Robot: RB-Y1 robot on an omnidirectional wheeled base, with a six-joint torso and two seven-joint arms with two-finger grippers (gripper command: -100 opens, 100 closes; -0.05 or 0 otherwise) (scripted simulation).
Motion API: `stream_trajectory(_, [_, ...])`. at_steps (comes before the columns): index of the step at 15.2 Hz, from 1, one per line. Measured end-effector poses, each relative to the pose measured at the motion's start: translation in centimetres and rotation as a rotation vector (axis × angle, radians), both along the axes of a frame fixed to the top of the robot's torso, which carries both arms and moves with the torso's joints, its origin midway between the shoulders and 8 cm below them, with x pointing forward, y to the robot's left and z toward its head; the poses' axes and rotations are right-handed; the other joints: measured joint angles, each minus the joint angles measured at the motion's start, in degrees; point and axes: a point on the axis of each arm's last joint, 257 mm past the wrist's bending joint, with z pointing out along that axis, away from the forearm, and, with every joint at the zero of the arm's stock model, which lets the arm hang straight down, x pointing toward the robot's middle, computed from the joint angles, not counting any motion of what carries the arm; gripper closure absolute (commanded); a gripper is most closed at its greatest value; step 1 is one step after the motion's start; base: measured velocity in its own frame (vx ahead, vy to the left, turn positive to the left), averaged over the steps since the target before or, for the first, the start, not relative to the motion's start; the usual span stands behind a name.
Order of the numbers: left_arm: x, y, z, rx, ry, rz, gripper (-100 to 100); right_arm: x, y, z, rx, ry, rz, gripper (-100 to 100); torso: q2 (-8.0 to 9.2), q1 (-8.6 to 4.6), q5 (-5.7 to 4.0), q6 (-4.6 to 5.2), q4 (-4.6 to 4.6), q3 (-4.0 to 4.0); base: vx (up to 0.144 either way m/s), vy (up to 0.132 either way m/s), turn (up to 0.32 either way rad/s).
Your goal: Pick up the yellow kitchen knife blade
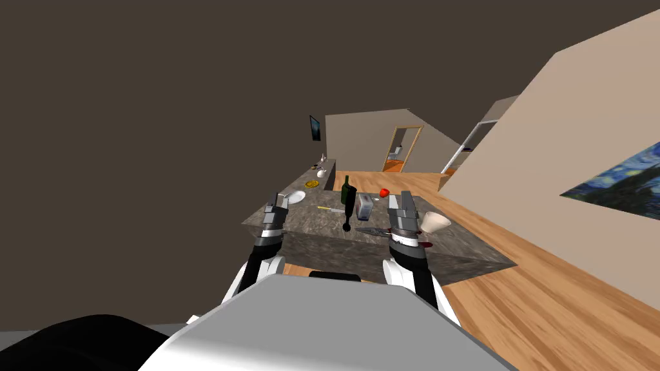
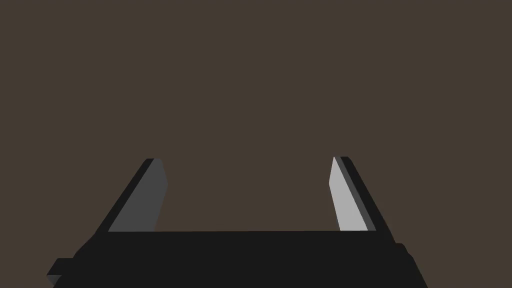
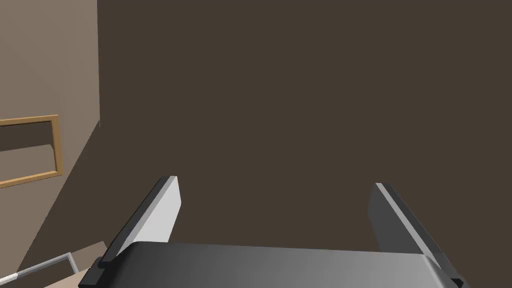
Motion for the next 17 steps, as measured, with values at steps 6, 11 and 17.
stream_trajectory(6, [1.5,2.7,-4.0,0.052,0.150,0.025,-100,0.0,0.0,0.0,0.000,0.000,0.000,0,0.12,-0.06,-0.01,0.01,0.03,0.07,-0.028,-0.020,-0.250])
stream_trajectory(11, [2.2,6.3,-7.3,0.068,0.278,0.071,-100,0.0,0.0,0.0,0.000,0.000,0.000,0,0.10,-0.08,-0.02,0.04,0.02,0.06,-0.022,-0.027,-0.157])
stream_trajectory(17, [2.7,10.6,-11.2,0.068,0.424,0.138,-100,0.0,0.0,0.0,0.000,0.000,0.000,0,0.10,-0.11,-0.02,0.03,0.02,0.06,-0.018,-0.026,-0.197])
